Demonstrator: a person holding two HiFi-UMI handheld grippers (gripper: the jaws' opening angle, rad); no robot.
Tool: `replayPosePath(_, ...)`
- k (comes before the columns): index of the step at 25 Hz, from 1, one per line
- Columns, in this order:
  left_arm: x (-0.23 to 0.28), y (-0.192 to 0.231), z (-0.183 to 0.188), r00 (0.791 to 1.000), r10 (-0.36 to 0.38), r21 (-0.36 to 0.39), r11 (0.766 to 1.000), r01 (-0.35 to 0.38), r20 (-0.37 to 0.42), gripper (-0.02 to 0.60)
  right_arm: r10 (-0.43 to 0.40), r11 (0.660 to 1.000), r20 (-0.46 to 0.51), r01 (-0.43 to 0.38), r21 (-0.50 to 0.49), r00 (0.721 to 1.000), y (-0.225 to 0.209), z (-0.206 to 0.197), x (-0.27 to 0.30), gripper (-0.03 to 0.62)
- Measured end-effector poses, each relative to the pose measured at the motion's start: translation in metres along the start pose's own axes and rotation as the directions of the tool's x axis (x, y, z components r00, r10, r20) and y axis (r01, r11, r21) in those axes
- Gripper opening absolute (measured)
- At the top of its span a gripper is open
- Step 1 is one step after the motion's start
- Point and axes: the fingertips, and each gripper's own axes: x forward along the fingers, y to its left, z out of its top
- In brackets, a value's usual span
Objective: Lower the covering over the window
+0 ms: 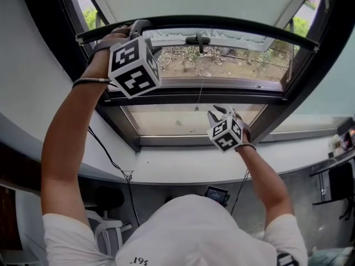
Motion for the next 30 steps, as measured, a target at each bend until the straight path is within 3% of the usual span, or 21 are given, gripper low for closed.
replayPosePath(11,0.003,-0.015,-0.004,0.999,-0.016,0.018,1.0,0.016,-0.028,0.255,-0.081,0.992,0.04,0.085,-0.099,0.996,-0.028,0.015,-0.027,0.095)
replayPosePath(18,0.005,-0.018,-0.007,0.999,-0.007,0.022,1.0,0.008,-0.043,0.255,-0.2,0.957,0.142,0.225,-0.186,0.969,-0.076,0.059,-0.061,0.095)
replayPosePath(22,0.005,-0.021,-0.006,0.999,-0.019,0.018,1.0,0.02,-0.048,0.255,-0.322,0.891,0.229,0.375,-0.255,0.919,-0.116,0.094,-0.091,0.095)
replayPosePath(27,0.004,-0.024,-0.002,0.998,-0.024,0.015,1.0,0.025,-0.054,0.255,-0.448,0.764,0.325,0.545,-0.345,0.833,-0.159,0.133,-0.128,0.095)
replayPosePath(30,0.005,-0.027,-0.004,0.998,-0.028,0.017,0.999,0.029,-0.061,0.255,-0.498,0.698,0.348,0.605,-0.383,0.794,-0.182,0.149,-0.138,0.095)
